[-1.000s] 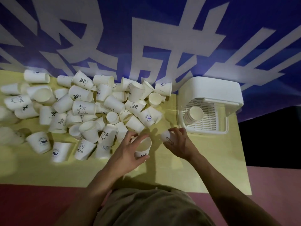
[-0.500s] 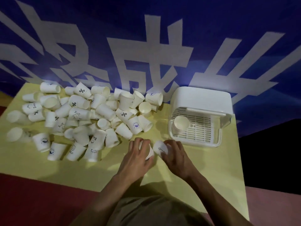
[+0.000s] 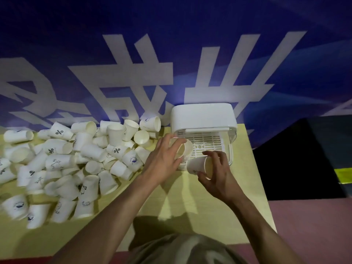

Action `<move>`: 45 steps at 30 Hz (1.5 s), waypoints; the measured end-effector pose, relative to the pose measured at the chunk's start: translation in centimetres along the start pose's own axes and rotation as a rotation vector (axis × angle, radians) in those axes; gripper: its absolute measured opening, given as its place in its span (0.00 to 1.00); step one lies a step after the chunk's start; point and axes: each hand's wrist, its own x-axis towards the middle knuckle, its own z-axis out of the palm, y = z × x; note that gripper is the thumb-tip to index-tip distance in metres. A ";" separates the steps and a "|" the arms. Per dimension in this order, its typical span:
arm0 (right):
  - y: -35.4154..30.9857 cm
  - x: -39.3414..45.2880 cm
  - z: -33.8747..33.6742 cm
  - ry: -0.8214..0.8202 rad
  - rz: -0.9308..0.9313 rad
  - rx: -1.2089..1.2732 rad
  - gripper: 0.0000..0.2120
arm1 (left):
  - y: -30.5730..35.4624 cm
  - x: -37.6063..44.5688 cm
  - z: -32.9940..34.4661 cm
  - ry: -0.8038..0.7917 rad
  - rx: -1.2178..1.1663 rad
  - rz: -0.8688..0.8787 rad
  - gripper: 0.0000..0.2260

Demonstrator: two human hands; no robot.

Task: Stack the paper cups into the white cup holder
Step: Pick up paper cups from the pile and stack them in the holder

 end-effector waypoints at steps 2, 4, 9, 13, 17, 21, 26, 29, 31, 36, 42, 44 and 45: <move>0.0 -0.3 -0.5 -0.001 0.026 0.004 0.31 | 0.0 1.0 0.4 -0.025 0.019 0.022 0.25; 0.0 -0.6 -0.7 0.010 0.039 0.003 0.31 | -0.2 1.7 1.1 -0.056 0.037 0.043 0.26; 0.0 -1.3 -1.1 0.091 0.113 0.019 0.31 | -1.0 2.7 3.4 -0.098 0.053 0.066 0.28; -0.1 -1.5 -1.5 0.098 0.095 -0.010 0.28 | -1.4 3.5 5.2 -0.162 0.044 0.033 0.30; -0.3 -0.8 -1.5 0.060 0.040 -0.030 0.29 | -1.0 4.4 6.3 -0.320 0.096 -0.020 0.30; -0.8 0.9 -1.2 0.035 -0.003 -0.094 0.31 | -1.3 4.7 7.0 -0.351 0.058 -0.074 0.31; -1.3 3.9 -0.4 0.010 -0.061 -0.164 0.33 | -2.3 3.1 6.4 -0.217 0.005 -0.035 0.36; -1.8 5.3 0.3 -0.009 -0.101 -0.189 0.33 | -3.4 1.1 5.2 -0.126 -0.055 -0.032 0.33; -2.1 5.9 1.0 -0.031 -0.123 -0.219 0.32 | -4.7 -0.9 4.5 -0.081 -0.113 -0.033 0.28; -2.1 6.8 3.0 -0.066 -0.141 -0.354 0.32 | -8.8 -7.7 4.1 -0.009 -0.168 -0.111 0.20; -0.8 6.3 4.5 -0.097 -0.096 -0.425 0.33 | -12.3 -14.7 5.2 -0.007 -0.195 -0.262 0.16; 0.0 6.1 5.3 -0.161 -0.064 -0.463 0.34 | -12.6 -16.0 5.5 0.000 -0.207 -0.298 0.16; 0.3 6.2 5.7 -0.195 -0.040 -0.485 0.35 | -12.6 -16.4 5.6 0.004 -0.218 -0.310 0.16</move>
